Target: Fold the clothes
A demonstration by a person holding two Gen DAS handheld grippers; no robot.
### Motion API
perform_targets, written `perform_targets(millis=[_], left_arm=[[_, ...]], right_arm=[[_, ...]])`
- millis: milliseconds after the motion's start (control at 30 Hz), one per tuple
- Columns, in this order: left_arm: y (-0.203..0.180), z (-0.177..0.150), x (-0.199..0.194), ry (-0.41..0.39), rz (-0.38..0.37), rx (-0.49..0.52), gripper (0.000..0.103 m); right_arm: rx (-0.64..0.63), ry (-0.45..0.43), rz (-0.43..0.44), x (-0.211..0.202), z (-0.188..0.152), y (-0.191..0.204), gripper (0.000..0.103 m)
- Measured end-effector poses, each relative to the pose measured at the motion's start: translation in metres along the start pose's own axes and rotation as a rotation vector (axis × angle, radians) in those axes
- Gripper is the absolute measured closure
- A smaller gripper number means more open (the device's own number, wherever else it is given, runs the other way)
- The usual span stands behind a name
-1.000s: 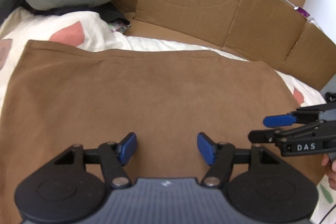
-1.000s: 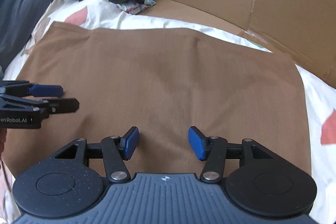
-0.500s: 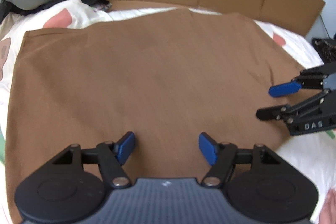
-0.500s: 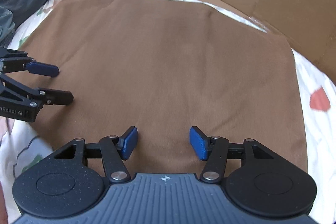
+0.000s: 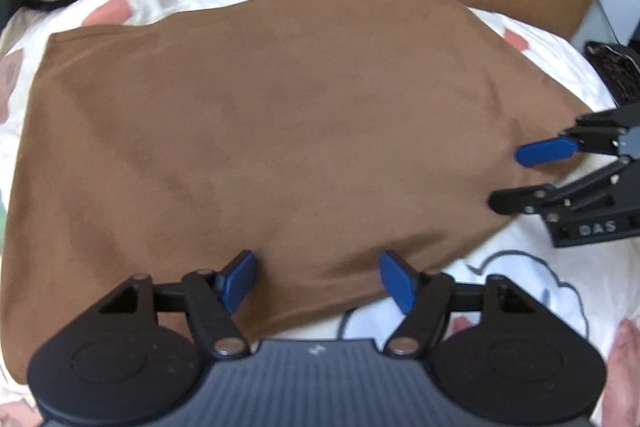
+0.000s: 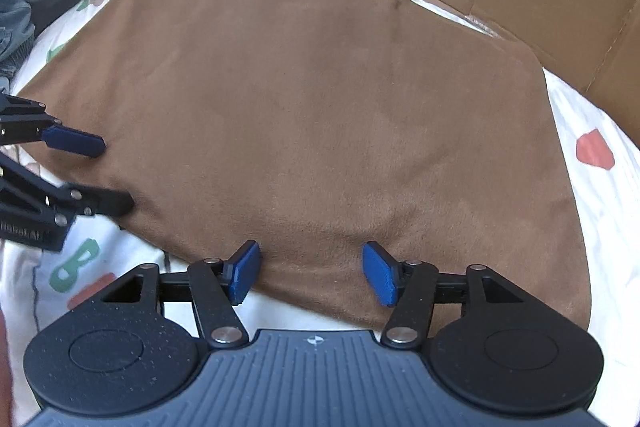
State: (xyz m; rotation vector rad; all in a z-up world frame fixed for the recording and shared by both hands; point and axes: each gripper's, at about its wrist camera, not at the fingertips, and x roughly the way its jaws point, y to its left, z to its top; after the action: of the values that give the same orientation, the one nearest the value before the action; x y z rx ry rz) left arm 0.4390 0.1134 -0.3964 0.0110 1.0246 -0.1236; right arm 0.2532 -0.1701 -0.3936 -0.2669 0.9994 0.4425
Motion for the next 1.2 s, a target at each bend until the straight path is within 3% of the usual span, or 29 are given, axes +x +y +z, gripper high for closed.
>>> perform_targets(millis=[233, 400, 467, 667, 733, 933, 1067, 1133, 1200], left_arm=[[0.034, -0.004, -0.011, 0.032, 0.065, -0.087, 0.031], [0.067, -0.010, -0.026, 0.036, 0.040, -0.152, 0.042], [0.069, -0.012, -0.030, 0.036, 0.043, -0.115, 0.046], [0.086, -0.021, -0.045, 0.019, 0.130, -0.135, 0.042], [0.099, -0.027, -0.046, 0.023, 0.148, -0.171, 0.042], [0.139, -0.043, -0.051, 0.034, 0.195, -0.314, 0.045], [0.159, -0.048, -0.055, 0.030, 0.189, -0.411, 0.060], [0.160, -0.046, -0.059, 0.039, 0.213, -0.402, 0.058], [0.158, -0.049, -0.068, 0.043, 0.286, -0.392, 0.052]], right_arm=[[0.062, -0.004, -0.056, -0.011, -0.008, -0.030, 0.037], [0.134, -0.010, -0.098, -0.025, -0.020, -0.063, 0.038], [0.153, -0.016, -0.107, -0.030, -0.029, -0.075, 0.038], [0.207, -0.041, -0.155, -0.045, -0.043, -0.104, 0.042], [0.228, -0.042, -0.152, -0.046, -0.048, -0.112, 0.048], [0.265, -0.043, -0.118, -0.040, -0.053, -0.123, 0.051], [0.274, -0.039, -0.093, -0.043, -0.053, -0.129, 0.053], [0.292, -0.045, -0.093, -0.049, -0.053, -0.132, 0.053], [0.325, -0.060, -0.097, -0.058, -0.054, -0.137, 0.053]])
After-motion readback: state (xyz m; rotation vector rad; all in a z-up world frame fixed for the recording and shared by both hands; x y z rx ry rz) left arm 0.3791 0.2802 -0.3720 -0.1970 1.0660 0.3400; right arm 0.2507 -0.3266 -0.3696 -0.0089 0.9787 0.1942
